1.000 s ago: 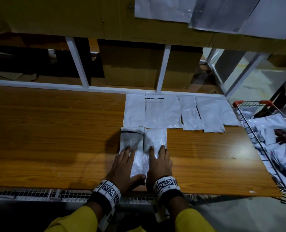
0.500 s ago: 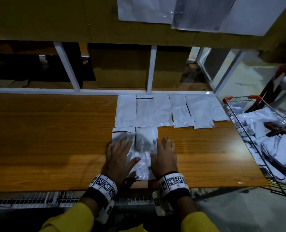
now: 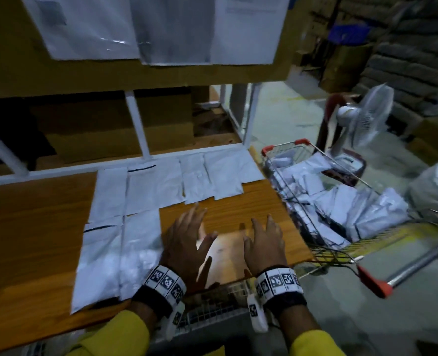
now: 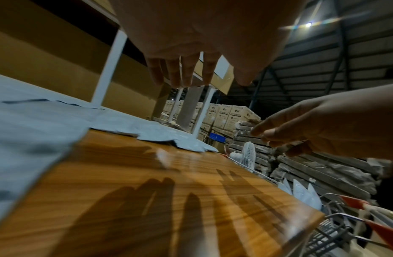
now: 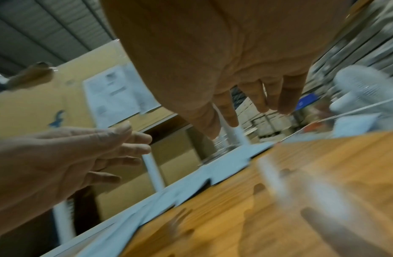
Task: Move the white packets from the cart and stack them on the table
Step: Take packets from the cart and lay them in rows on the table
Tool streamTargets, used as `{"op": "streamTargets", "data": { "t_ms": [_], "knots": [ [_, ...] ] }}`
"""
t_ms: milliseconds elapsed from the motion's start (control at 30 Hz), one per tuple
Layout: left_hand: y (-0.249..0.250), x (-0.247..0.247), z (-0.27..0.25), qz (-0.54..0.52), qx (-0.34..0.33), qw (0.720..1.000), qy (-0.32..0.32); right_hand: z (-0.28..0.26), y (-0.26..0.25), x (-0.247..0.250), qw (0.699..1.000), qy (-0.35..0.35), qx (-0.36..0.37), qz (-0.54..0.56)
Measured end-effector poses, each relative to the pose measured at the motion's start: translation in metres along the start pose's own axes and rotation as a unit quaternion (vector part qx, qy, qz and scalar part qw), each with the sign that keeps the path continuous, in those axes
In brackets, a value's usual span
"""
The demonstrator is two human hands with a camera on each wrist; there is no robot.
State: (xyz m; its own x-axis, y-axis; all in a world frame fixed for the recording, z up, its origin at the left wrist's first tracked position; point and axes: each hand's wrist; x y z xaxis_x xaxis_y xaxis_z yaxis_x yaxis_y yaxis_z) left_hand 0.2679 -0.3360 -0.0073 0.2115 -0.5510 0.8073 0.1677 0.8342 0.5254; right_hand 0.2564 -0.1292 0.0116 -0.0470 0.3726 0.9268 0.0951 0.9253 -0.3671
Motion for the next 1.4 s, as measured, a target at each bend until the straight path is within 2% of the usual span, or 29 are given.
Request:
{"op": "streamTargets", "data": {
  "t_ms": [233,367,600,733,867,967,1167,1267,1333,1400],
  "knots": [
    [0.096,-0.076,0.043,-0.02,-0.027,0.997,-0.069,0.001,0.128,0.046,0.996,0.017,-0.088,-0.027],
    [0.14,-0.109,0.065,-0.022,-0.065,0.991,-0.112,0.007,0.179,0.061,0.99,0.052,-0.13,-0.013],
    [0.182,-0.162,0.126,-0.032,-0.113,0.982,-0.15,0.049,0.234,0.084,0.979,0.079,-0.19,-0.005],
    [0.197,-0.198,0.163,-0.039,-0.135,0.974,-0.175,0.088,0.256,0.102,0.972,0.071,-0.221,-0.029],
    [0.217,-0.236,0.205,-0.025,-0.191,0.96,-0.205,0.134,0.277,0.116,0.956,0.077,-0.283,-0.023],
    [0.234,-0.267,0.231,-0.014,-0.218,0.948,-0.233,0.165,0.299,0.116,0.943,0.061,-0.328,-0.006],
    [0.264,-0.344,0.252,0.018,-0.221,0.931,-0.29,0.223,0.357,0.096,0.905,0.044,-0.416,0.073],
    [0.268,-0.382,0.249,0.065,-0.201,0.911,-0.354,0.245,0.394,0.068,0.896,-0.01,-0.436,0.079],
    [0.271,-0.398,0.249,0.091,-0.186,0.904,-0.375,0.253,0.404,0.065,0.881,-0.034,-0.462,0.093],
    [0.276,-0.412,0.249,0.109,-0.176,0.899,-0.385,0.256,0.412,0.062,0.884,-0.045,-0.455,0.1]
  ]
}}
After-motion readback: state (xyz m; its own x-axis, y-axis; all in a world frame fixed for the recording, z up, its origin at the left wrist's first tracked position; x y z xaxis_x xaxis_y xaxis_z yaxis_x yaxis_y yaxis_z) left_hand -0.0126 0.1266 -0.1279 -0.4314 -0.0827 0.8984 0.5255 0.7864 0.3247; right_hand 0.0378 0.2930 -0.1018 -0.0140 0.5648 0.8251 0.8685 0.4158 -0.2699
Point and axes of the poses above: each hand's wrist, its own z-axis towards the middle knuckle, its own x-axis out of the back of the hand, y = z × x, and after that the axes turned 2 degrees about x, right-handed
